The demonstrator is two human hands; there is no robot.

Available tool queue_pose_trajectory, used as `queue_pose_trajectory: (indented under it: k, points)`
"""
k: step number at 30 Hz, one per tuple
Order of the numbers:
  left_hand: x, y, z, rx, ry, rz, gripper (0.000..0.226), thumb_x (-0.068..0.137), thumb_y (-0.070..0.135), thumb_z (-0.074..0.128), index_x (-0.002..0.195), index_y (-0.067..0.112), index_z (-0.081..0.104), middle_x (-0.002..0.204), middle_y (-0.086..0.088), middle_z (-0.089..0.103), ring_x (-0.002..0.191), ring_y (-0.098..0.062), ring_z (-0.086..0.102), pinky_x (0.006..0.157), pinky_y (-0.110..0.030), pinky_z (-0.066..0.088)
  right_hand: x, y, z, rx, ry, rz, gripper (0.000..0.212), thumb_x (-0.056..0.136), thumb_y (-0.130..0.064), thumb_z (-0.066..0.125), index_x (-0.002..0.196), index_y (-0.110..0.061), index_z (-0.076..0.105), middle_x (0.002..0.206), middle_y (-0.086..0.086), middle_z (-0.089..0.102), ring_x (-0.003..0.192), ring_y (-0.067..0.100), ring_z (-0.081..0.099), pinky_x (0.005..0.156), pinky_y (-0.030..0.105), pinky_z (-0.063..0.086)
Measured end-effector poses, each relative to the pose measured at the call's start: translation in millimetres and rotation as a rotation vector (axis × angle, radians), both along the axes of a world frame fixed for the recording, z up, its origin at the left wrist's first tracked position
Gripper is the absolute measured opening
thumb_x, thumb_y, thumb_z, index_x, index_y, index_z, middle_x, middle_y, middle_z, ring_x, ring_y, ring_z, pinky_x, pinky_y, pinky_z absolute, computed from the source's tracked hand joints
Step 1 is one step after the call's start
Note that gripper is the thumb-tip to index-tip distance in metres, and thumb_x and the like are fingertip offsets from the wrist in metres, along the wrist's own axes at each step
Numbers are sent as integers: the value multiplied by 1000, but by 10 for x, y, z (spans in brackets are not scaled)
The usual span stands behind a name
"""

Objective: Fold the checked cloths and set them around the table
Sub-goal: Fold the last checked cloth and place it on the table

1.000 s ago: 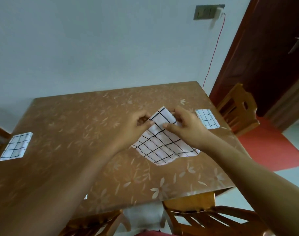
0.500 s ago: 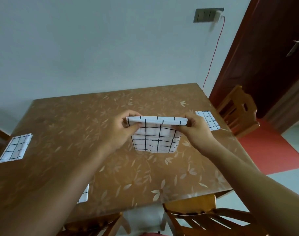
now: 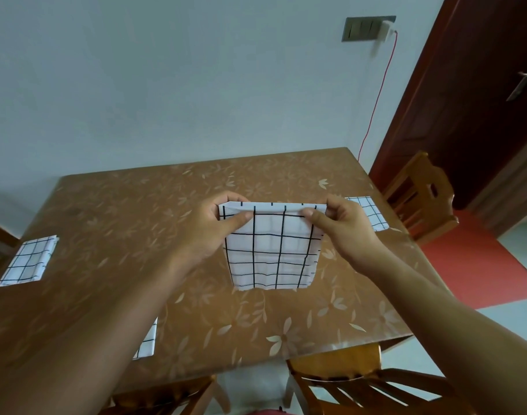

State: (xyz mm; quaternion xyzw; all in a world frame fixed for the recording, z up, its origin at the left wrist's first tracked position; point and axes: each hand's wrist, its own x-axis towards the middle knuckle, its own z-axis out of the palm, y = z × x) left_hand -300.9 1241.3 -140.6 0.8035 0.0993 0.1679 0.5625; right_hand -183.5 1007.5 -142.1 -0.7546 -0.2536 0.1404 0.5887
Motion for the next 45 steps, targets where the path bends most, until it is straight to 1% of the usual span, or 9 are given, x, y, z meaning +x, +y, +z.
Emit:
queue_pose_trajectory:
  k: [4,13,20,24,30,35,41,43,45]
  points:
    - [1,-115,67,-158,-5,-23,10,99,16,63,95,20,72,83,7,72,77,-4,67,69,-15,52,31,-9,6,78,119,-18,43,87,-36,78,80,1,56,70,9,51,73,28,56,78,64,55]
    - [81,-79,-41,-247,-60,85,28,100,42,55,91,26,76,101,3,73,95,-12,68,94,-39,51,41,-60,-6,134,199,-15,32,98,-17,68,98,14,57,84,24,62,77,36,60,79,56,57]
    - [56,-143,11,404,-122,-77,42,105,51,38,95,23,67,83,-11,66,78,-28,63,74,-45,51,34,-11,190,-374,-223,270,30,87,-51,72,108,-30,71,104,-11,74,101,5,68,91,31,54]
    - [52,-259,96,589,-188,-142,39,106,39,39,94,15,67,78,2,65,73,-14,59,66,-27,44,-124,201,247,-431,-458,384,31,103,-38,57,93,-10,67,80,7,66,73,17,60,66,28,44]
    - [-8,-2,61,567,-177,65,28,105,47,35,93,33,56,72,0,60,68,-22,58,63,-39,47,19,-68,47,-480,-338,302,45,106,-29,55,65,-16,43,59,-6,39,55,9,40,59,28,33]
    - [-18,-84,98,685,-169,-39,28,107,39,41,97,27,64,70,15,59,67,1,57,61,-15,41,-94,75,203,-423,-296,389,17,97,-38,67,106,-25,71,93,-11,71,87,-1,64,78,22,49]
    - [-11,-254,139,506,1,-83,25,101,58,43,106,37,56,86,6,68,71,-5,60,64,-36,48,-142,154,243,-321,-277,345,32,104,-26,59,89,0,68,76,24,64,69,37,59,65,45,48]
    - [-54,-209,79,432,123,-119,28,99,59,48,114,38,58,112,17,69,88,1,62,77,-35,50,-47,4,245,-243,-173,295,24,103,-24,60,87,-12,73,76,10,73,69,22,68,66,37,53]
    - [-113,-158,-17,471,195,-148,33,97,60,49,103,31,63,94,18,69,76,3,58,70,-30,43,71,-139,240,-221,-133,249,23,103,-22,61,84,-20,73,74,-6,74,71,8,70,66,26,54]
